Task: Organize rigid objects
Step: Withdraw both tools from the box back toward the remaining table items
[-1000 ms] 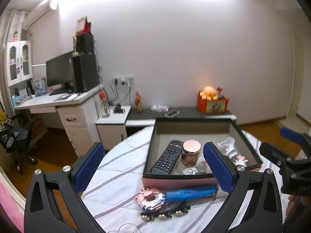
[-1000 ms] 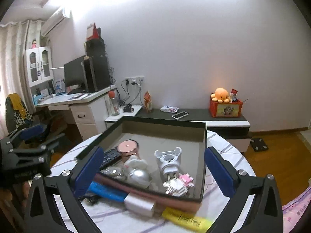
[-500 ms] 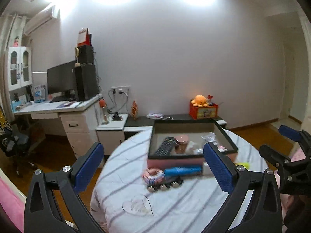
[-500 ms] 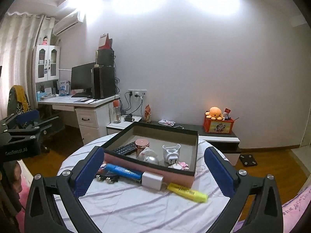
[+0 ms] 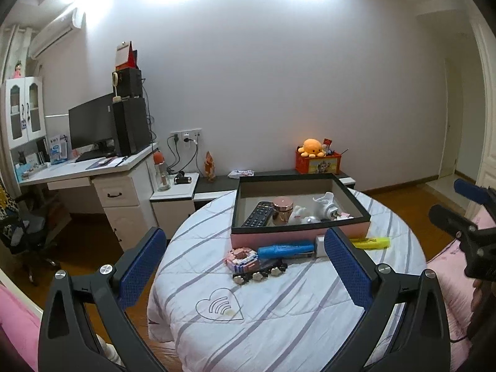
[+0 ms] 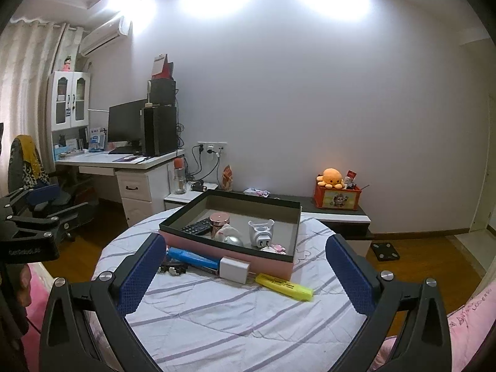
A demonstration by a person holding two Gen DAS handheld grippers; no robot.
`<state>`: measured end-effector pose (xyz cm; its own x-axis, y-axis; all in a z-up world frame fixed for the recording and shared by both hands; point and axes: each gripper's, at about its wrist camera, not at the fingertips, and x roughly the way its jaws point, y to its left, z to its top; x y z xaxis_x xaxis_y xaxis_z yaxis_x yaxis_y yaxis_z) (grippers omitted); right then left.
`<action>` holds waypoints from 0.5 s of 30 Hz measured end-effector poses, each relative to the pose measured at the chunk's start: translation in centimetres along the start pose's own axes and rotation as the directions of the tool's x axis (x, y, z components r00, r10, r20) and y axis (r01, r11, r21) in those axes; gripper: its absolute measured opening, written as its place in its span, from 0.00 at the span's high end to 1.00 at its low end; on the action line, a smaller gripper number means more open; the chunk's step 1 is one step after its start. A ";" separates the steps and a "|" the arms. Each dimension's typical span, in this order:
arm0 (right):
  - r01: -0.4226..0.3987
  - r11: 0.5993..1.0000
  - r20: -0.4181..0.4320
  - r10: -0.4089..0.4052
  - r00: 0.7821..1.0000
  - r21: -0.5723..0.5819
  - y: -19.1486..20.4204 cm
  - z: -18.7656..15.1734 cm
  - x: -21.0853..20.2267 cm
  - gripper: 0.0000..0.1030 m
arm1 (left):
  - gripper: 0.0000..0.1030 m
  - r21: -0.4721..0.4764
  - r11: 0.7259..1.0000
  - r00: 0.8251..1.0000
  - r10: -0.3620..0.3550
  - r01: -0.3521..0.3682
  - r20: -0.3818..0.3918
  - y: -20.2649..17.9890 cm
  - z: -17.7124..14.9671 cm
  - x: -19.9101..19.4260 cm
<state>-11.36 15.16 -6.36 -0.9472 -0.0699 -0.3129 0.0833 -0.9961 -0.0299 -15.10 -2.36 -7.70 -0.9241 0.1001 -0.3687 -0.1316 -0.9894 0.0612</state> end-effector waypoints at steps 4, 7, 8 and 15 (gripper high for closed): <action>0.009 1.000 -0.015 -0.009 1.000 0.004 -0.5 -0.4 0.3 0.00 | 0.00 0.001 1.000 0.999 0.005 -0.005 -0.037 0.3 -0.5 0.9; 0.011 1.000 -0.042 -0.010 0.999 0.015 -1.0 -0.9 1.0 0.00 | 0.00 0.007 1.000 0.998 0.016 -0.016 -0.066 0.4 -1.1 1.7; 0.012 1.000 -0.051 -0.011 0.999 0.018 -1.1 -1.0 1.2 0.00 | 0.00 0.009 1.000 0.997 0.017 -0.017 -0.076 0.4 -1.3 2.1; 0.023 0.999 -0.124 -0.017 0.992 0.042 -2.4 -2.7 3.9 0.00 | 0.00 0.018 1.000 0.983 -0.021 0.025 -0.180 -0.1 -2.8 5.5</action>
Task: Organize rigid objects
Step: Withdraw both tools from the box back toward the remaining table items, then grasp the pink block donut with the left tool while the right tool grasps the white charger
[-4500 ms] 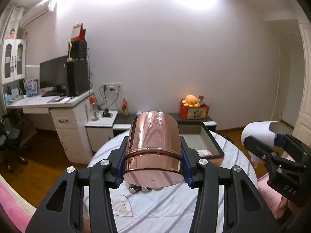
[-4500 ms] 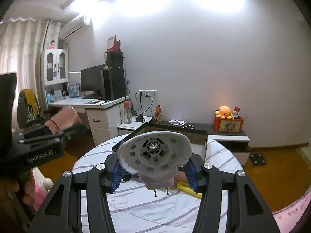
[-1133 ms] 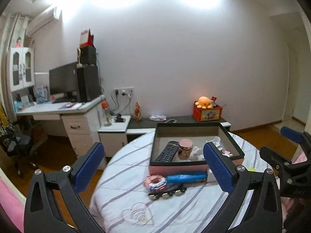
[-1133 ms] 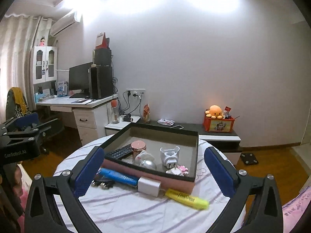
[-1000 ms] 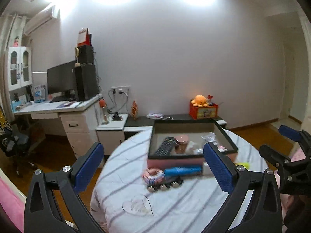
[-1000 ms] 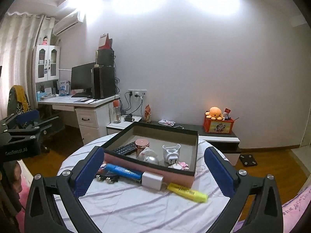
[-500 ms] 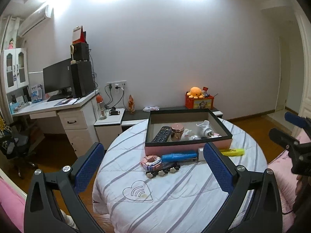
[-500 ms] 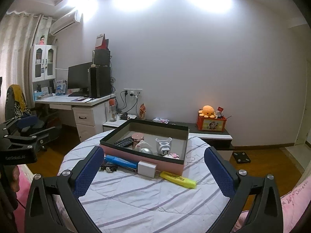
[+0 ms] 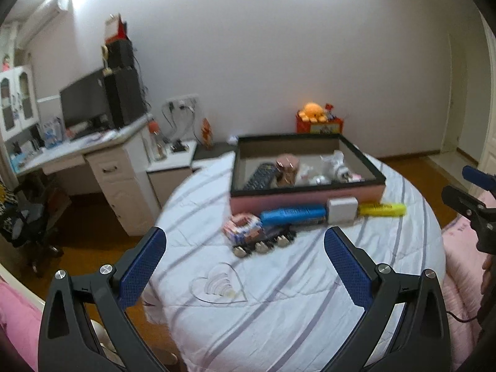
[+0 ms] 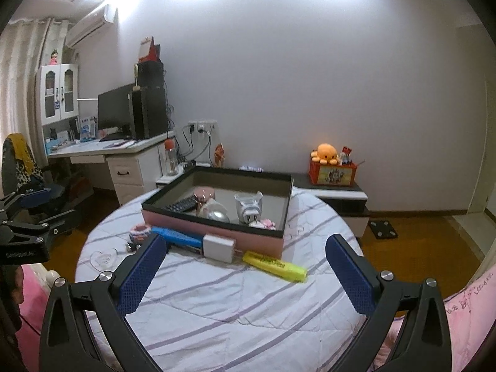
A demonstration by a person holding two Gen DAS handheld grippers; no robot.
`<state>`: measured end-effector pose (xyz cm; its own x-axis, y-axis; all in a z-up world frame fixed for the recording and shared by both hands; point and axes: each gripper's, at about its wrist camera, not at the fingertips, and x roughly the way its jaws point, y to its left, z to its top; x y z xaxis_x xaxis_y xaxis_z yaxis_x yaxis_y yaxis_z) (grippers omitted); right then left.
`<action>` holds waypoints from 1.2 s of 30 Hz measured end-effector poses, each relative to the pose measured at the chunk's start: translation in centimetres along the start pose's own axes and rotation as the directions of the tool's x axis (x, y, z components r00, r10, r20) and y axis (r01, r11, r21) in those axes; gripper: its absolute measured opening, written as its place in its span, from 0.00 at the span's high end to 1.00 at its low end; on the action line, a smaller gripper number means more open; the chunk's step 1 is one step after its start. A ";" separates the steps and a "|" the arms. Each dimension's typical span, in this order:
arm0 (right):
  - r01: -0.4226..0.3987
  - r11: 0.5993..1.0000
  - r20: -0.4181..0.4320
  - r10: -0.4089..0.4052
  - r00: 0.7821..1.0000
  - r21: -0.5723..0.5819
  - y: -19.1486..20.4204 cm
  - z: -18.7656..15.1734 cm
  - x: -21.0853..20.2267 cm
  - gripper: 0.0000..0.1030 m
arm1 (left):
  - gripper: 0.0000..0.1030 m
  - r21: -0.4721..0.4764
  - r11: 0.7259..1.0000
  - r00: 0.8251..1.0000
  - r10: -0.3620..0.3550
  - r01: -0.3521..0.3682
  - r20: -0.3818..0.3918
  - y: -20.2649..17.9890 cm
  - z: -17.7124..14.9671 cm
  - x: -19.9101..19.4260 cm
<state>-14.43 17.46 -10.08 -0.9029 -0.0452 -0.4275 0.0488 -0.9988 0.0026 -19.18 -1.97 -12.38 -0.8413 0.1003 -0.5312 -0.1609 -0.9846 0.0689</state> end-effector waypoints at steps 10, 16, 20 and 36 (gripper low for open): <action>0.011 0.999 -0.152 -0.004 0.988 0.049 -2.4 -2.4 6.0 0.00 | 0.00 -0.016 1.000 0.989 0.011 -0.013 -0.149 0.4 -1.2 6.5; -0.003 0.998 -0.217 0.016 0.976 0.060 -3.0 -3.4 9.3 0.00 | 0.00 -0.059 0.998 0.976 0.020 -0.033 -0.215 1.5 -0.8 10.3; -0.011 0.998 -0.248 0.027 0.968 0.063 -3.2 -3.7 11.3 0.00 | 0.00 -0.028 0.997 0.966 0.059 -0.068 -0.250 1.8 -0.7 13.0; -0.017 0.996 -0.323 0.043 0.945 0.082 -4.1 -3.5 15.5 0.00 | 0.15 -0.034 0.999 0.944 -0.027 0.017 -0.329 2.5 -0.5 19.3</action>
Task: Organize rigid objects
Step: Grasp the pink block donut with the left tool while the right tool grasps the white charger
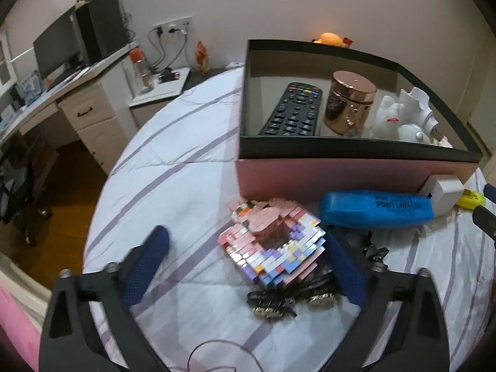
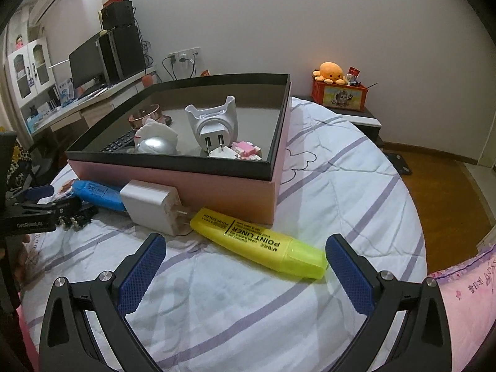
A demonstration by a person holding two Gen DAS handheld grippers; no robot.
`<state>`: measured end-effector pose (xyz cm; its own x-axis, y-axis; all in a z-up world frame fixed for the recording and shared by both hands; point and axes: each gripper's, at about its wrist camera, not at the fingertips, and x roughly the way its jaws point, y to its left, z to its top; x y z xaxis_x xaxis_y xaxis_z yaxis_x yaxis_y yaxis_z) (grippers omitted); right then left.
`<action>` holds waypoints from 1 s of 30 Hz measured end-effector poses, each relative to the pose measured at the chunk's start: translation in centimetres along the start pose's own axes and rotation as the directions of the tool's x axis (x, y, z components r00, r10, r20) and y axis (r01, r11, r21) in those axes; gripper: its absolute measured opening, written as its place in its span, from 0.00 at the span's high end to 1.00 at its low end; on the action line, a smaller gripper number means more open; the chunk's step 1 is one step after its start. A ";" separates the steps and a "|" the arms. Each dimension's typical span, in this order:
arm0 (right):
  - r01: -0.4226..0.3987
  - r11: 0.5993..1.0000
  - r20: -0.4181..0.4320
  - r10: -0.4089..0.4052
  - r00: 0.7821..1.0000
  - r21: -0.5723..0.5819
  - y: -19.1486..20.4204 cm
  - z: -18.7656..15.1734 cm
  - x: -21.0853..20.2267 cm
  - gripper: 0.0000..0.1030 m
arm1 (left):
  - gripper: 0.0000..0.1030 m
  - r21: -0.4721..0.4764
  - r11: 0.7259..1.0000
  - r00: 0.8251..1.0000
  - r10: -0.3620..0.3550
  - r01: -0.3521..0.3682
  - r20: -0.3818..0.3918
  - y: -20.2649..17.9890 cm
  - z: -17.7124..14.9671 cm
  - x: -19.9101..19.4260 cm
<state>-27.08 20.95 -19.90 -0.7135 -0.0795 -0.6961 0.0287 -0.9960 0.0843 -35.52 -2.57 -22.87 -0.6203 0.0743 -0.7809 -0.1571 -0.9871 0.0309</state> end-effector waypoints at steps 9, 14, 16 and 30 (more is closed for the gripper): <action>0.028 0.999 -0.007 -0.028 1.000 -0.018 0.6 0.0 -0.1 0.00 | 0.38 -0.016 1.000 1.000 -0.022 0.022 0.015 0.6 -0.9 -1.1; 0.020 0.999 -0.010 -0.021 1.000 -0.029 1.8 0.0 -0.4 0.00 | 0.37 -0.041 0.999 1.000 -0.015 0.016 0.025 1.8 -2.3 -3.1; 0.018 0.999 -0.005 -0.018 1.000 -0.046 2.8 0.3 -0.5 0.00 | 0.37 -0.050 0.998 0.999 -0.034 0.035 0.020 2.2 -2.8 -3.7; -0.062 0.998 -0.064 0.061 0.996 -0.021 6.9 2.7 2.4 0.02 | 0.37 0.061 0.989 0.989 -0.139 0.136 0.046 0.0 -4.9 -6.6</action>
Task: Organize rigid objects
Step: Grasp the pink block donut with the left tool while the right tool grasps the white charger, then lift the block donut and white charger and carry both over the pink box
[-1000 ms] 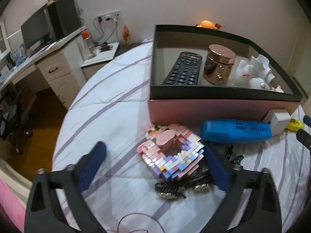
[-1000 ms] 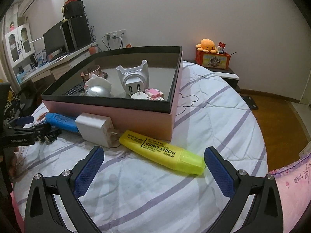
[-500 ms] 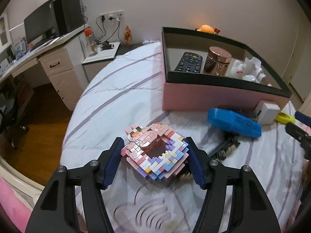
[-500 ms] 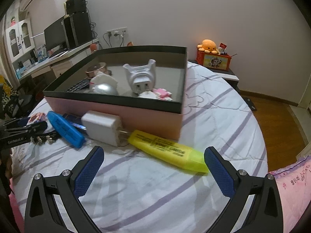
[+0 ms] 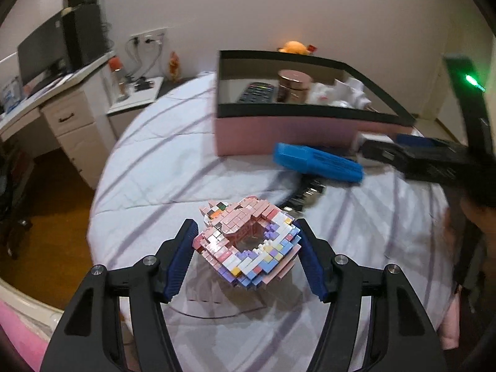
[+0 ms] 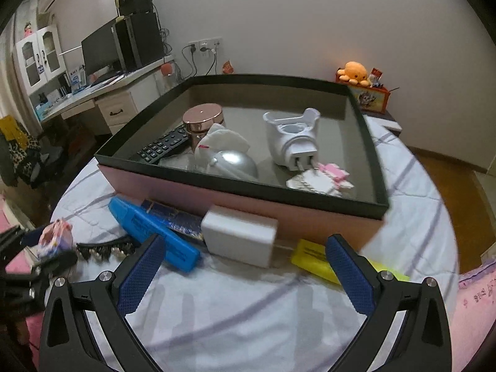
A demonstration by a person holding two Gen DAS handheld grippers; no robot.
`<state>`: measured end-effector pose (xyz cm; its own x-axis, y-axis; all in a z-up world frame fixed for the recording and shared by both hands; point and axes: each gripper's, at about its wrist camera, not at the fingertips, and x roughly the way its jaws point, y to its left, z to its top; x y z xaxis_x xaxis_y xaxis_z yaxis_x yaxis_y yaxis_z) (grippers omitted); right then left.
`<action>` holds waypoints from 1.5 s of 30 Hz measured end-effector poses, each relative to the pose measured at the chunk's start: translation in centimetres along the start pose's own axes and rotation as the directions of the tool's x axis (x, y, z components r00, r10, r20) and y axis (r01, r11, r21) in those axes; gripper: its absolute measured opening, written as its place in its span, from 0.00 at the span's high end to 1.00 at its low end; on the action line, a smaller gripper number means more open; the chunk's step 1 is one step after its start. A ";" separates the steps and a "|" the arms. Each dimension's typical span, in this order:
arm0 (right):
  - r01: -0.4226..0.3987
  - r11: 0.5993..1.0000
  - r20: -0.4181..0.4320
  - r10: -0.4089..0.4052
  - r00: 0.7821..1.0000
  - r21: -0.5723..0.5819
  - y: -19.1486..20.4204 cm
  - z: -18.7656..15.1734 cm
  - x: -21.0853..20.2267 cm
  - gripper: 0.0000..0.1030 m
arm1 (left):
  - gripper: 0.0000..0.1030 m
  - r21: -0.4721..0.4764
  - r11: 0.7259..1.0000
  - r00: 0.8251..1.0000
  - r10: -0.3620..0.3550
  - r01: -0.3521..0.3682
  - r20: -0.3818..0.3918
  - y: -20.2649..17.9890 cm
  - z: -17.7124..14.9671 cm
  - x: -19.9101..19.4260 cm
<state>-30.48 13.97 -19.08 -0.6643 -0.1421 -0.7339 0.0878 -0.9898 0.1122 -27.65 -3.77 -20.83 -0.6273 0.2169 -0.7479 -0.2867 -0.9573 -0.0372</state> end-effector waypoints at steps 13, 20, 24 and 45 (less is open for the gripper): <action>0.061 0.998 -0.054 -0.061 0.997 0.009 -0.8 -0.3 1.6 0.35 | 0.36 0.049 0.999 0.999 -0.016 0.018 -0.030 -2.4 -0.7 1.6; 0.044 0.999 -0.053 -0.046 0.998 -0.031 -0.9 -1.2 0.3 0.35 | 0.37 0.038 0.999 1.000 -0.024 0.025 -0.016 -2.5 -1.0 1.0; 0.022 0.999 -0.066 -0.024 0.998 -0.042 -1.5 -2.1 -1.2 0.35 | 0.37 0.046 0.999 1.000 -0.027 0.028 -0.015 -3.0 -1.1 0.5; -0.069 0.997 -0.045 0.068 0.997 -0.030 -1.3 -5.9 -3.3 0.34 | 0.37 0.088 0.996 1.000 -0.014 0.016 -0.027 -7.9 -2.0 1.0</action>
<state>-24.03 15.65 -20.74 -0.6224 -0.2094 -0.7542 0.1559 -0.9774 0.1427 -24.62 3.61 -22.61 -0.6036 0.2247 -0.7650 -0.3594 -0.9331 0.0095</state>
